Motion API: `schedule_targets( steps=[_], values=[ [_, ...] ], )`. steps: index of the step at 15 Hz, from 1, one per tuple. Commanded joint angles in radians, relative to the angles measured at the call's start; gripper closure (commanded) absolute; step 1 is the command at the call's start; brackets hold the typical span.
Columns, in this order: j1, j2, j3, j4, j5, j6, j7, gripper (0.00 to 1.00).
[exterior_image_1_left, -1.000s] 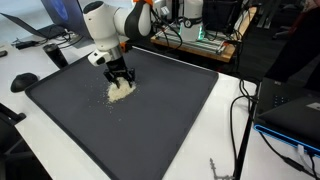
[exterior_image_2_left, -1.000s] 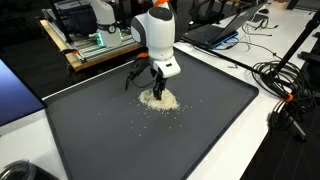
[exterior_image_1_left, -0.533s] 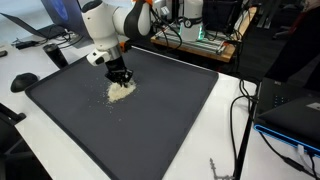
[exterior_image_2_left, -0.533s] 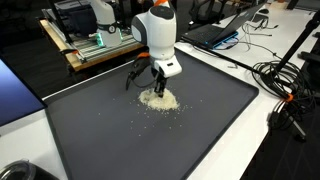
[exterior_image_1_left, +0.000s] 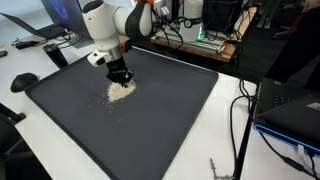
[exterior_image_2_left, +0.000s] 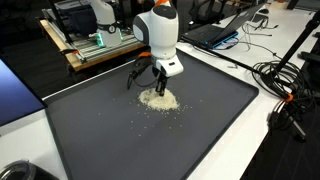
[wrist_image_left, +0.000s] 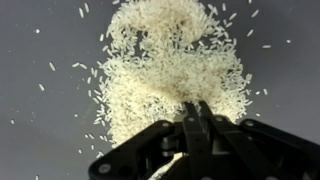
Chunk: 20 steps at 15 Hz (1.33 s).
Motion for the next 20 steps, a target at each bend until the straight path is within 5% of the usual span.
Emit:
schedule_targets(
  steps=[1,10,20],
  values=[
    [0.024,-0.002,-0.024,0.015,-0.032,-0.041,0.028,0.62],
    [0.031,-0.004,-0.03,0.02,-0.04,-0.053,0.03,0.02],
    [0.076,-0.08,-0.063,0.02,-0.072,-0.138,0.14,0.0]
  ],
)
